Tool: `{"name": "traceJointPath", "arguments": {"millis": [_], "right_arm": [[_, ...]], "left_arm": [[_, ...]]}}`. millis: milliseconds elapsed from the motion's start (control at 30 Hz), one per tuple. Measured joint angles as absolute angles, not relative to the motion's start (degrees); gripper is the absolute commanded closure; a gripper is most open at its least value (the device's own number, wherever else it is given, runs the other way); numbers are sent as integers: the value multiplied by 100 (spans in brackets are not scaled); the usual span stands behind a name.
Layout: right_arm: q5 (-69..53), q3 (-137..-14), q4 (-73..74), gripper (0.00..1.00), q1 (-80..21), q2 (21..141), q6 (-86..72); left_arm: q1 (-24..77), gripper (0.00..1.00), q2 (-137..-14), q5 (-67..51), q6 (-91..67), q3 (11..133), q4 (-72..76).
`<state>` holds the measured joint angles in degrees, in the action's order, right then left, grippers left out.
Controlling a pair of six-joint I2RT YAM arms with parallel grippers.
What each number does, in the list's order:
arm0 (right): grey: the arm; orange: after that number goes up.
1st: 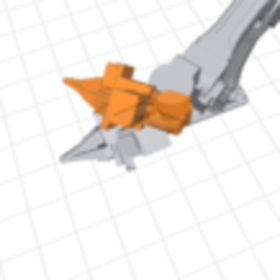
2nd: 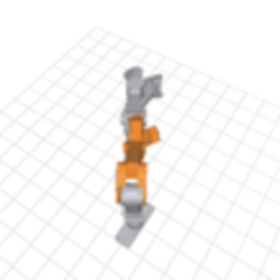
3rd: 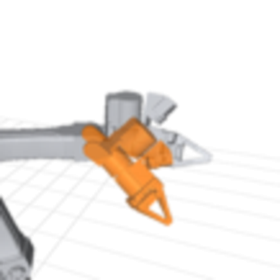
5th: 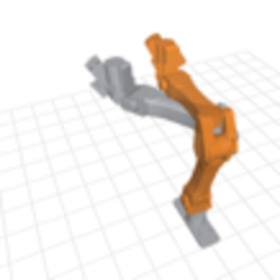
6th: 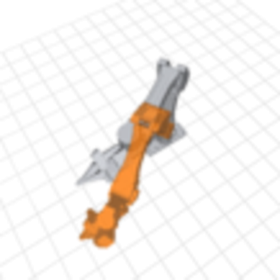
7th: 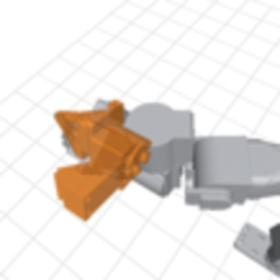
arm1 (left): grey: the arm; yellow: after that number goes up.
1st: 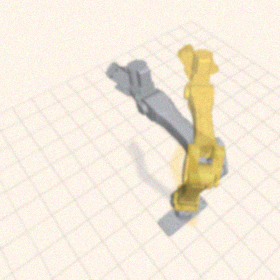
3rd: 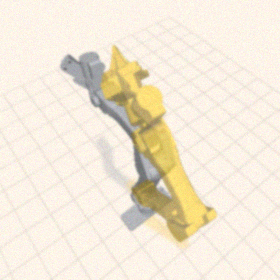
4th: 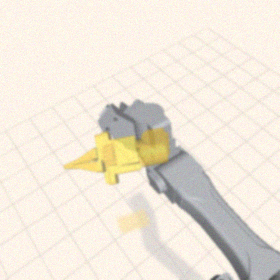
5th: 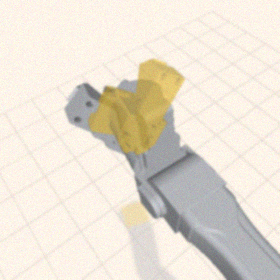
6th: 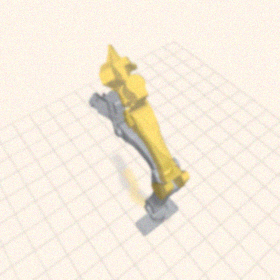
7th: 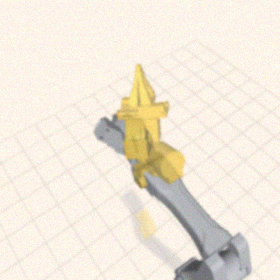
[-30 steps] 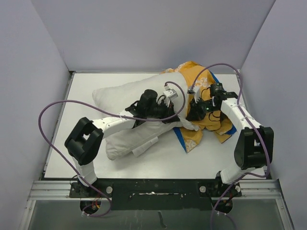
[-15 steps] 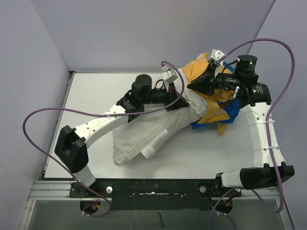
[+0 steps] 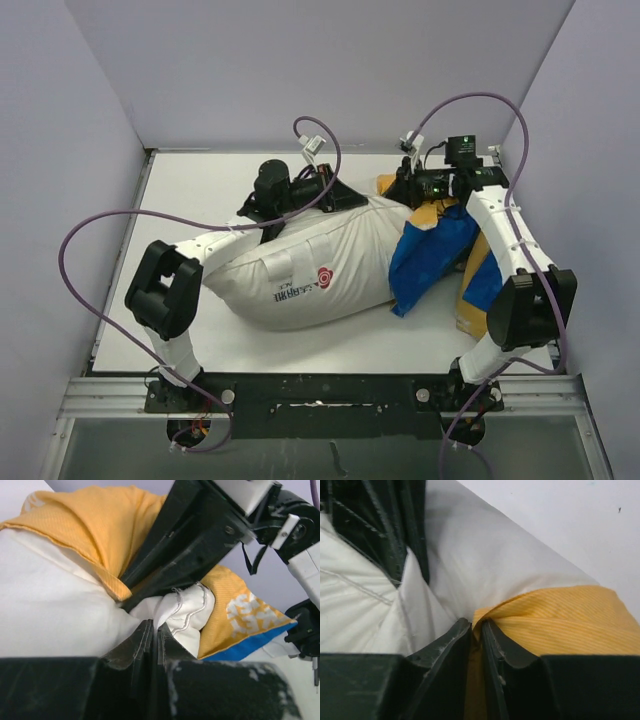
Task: Put the pillow into the pillowcase
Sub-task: Stuff the pillow into the pillowcase.
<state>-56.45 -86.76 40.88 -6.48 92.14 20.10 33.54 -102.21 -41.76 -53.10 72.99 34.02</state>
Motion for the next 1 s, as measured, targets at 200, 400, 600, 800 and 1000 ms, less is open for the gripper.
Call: {"name": "traceJointPath", "arguments": {"millis": [200,400,600,800,1000], "right_arm": [[-5804,-8759,4372,26,-576,8707,2449],[-6263,-8707,4862,6,248,7166,2506],[-6222,-8132,5251,2,366,5800,2541],[-5758,-7408,5680,2,379,5345,2703],[-5024,-6344,5236,2,309,5505,2095]], "left_arm": [[3350,100,-10451,-4163,-5579,7369,3581],[3341,100,-10473,-4032,-5470,7408,3583],[3371,100,-10473,-3863,-5332,7406,3588],[3380,100,-10471,-3822,-5321,7369,3669],[3406,100,-10471,-3815,-5325,7363,3717]]}}
